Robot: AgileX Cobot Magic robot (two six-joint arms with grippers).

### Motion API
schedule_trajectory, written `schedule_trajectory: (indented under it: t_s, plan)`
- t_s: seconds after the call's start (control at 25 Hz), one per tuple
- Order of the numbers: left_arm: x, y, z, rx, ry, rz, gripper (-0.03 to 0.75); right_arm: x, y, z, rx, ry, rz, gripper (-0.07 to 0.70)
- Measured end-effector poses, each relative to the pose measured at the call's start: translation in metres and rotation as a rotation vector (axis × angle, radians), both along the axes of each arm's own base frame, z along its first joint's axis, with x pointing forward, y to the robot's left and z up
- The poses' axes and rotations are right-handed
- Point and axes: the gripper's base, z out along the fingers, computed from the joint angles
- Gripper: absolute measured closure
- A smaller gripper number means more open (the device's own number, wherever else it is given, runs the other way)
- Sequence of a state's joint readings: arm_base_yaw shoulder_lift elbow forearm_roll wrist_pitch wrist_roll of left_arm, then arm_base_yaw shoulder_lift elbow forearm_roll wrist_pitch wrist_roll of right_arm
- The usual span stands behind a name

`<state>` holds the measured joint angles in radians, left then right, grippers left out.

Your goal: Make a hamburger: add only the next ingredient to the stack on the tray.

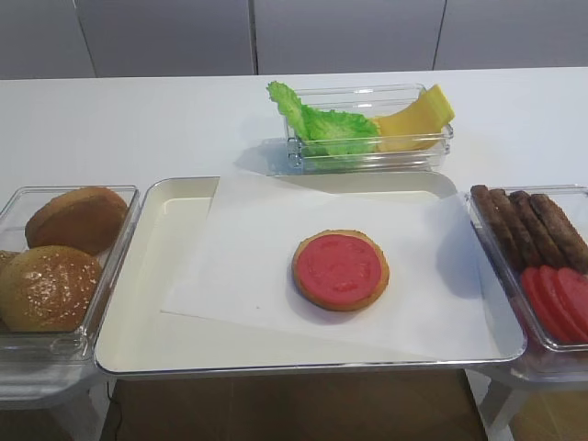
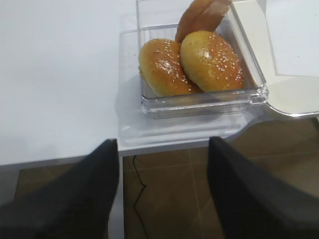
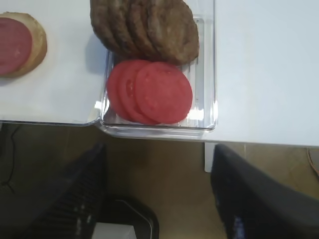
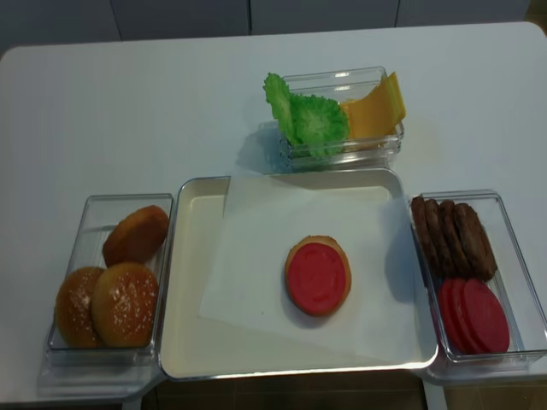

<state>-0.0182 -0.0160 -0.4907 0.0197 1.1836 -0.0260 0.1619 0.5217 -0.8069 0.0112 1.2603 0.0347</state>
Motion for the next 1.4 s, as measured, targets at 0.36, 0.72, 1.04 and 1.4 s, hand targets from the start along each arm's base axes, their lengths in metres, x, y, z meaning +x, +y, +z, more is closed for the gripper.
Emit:
schedule_trajectory:
  t_s: [0.36,0.72,1.04,1.4]
  plan:
    - [0.0,0.0,0.0,0.0,0.0,0.0,0.296,-0.064,-0.009,-0.031,0.045,-0.204,0.008,0.127]
    - [0.0,0.0,0.0,0.0,0.0,0.0,0.296,-0.083,-0.012,-0.06,0.061,-0.275,0.011,0.128]
    - [0.0,0.0,0.0,0.0,0.0,0.0,0.296,-0.07,-0.011,-0.064,0.059,-0.354,0.003,0.128]
    - [0.0,0.0,0.0,0.0,0.0,0.0,0.296,-0.066,-0.011,-0.07,0.054,-0.349,0.001,0.128]
